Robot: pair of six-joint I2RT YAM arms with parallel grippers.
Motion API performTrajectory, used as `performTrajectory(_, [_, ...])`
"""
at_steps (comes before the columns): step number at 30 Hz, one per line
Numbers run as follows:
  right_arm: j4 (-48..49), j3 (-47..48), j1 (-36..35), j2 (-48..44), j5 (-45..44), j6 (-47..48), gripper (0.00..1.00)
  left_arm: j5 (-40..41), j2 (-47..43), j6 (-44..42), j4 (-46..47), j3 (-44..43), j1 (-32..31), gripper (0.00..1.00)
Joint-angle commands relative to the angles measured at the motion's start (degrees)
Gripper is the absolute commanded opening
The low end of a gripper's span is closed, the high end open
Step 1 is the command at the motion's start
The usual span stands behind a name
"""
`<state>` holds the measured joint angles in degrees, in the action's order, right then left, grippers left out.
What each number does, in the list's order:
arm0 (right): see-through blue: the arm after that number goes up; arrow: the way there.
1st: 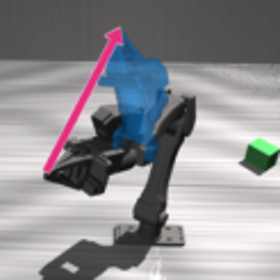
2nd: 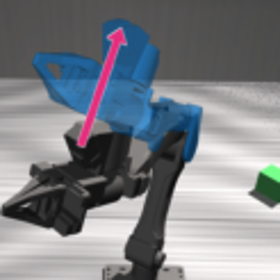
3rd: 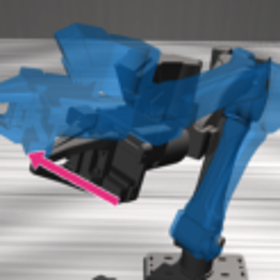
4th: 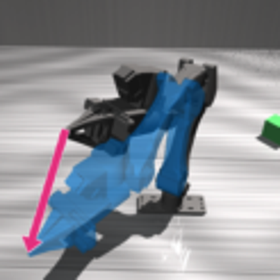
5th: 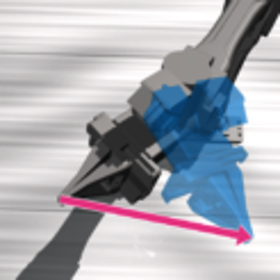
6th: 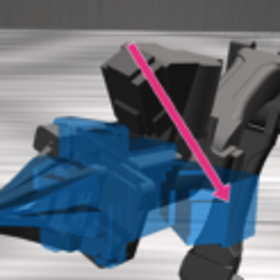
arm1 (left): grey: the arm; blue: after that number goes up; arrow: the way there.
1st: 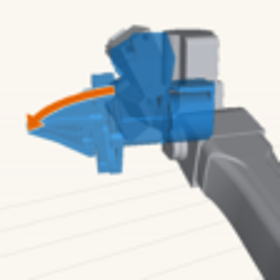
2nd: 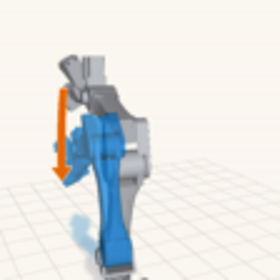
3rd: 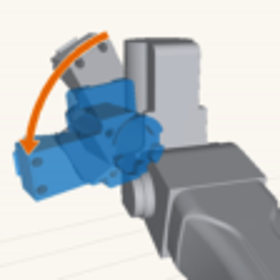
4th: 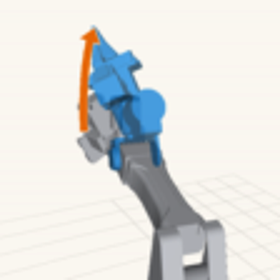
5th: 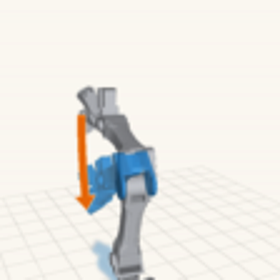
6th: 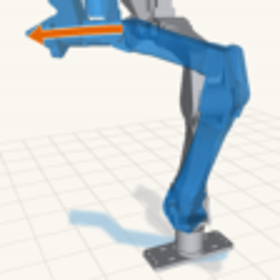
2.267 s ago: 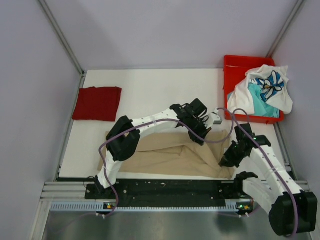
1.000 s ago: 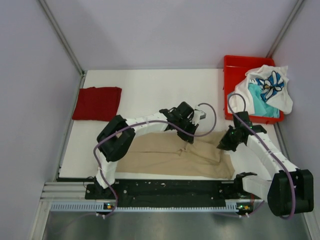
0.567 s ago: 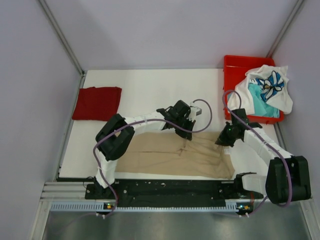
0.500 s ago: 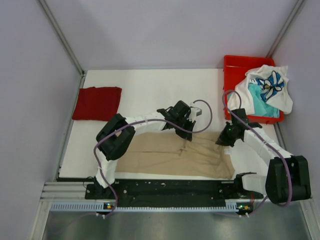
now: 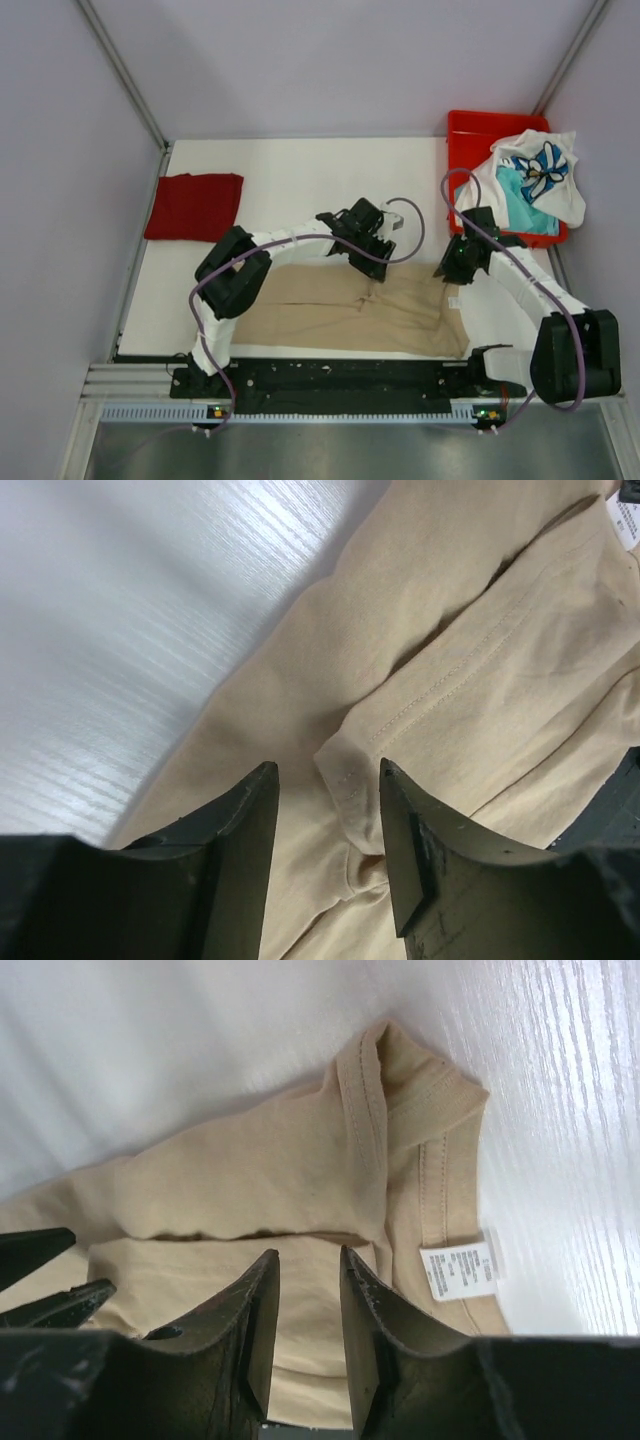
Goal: Fold and stack the t-shirts
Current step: Fold the other side of the tshirt into a rectangle, then rotate the tshirt 70 degrees
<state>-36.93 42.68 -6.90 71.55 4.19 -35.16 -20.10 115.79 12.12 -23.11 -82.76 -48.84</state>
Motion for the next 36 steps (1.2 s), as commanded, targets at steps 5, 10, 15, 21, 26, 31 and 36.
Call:
performTrajectory(5, [-5.35,-0.48,-3.64,-7.91,0.81,-3.85,0.07,0.16,-8.82,-1.75,-2.03,0.66,-0.64,0.35])
performTrajectory(10, [0.54,-7.34,-5.15,-6.78,8.73,-8.96,0.0,-4.5,-6.29,-1.84,-0.7,2.43,-3.1,0.21])
performTrajectory(15, [0.54,-10.85,-2.52,-2.82,7.86,-9.58,0.0,-4.86,1.89,-0.61,-3.25,0.58,-1.97,0.2])
performTrajectory(21, [0.1,-12.8,1.18,-1.67,6.54,-8.17,0.0,-4.69,1.99,-1.48,-2.46,2.43,-1.35,0.2])
performTrajectory(26, [-2.53,-8.33,1.36,-4.48,4.87,-6.86,0.0,-3.98,-1.43,-4.9,-3.95,-0.37,-1.35,0.25])
performTrajectory(31, [-4.29,-0.06,1.01,-6.78,2.06,-4.05,0.0,-7.76,-8.72,-14.2,-9.22,-3.81,-1.08,0.37])
performTrajectory(36, [-4.56,3.64,0.22,-0.11,-1.28,-1.15,0.0,-7.41,-18.83,-24.85,-15.37,-0.83,5.31,0.44])
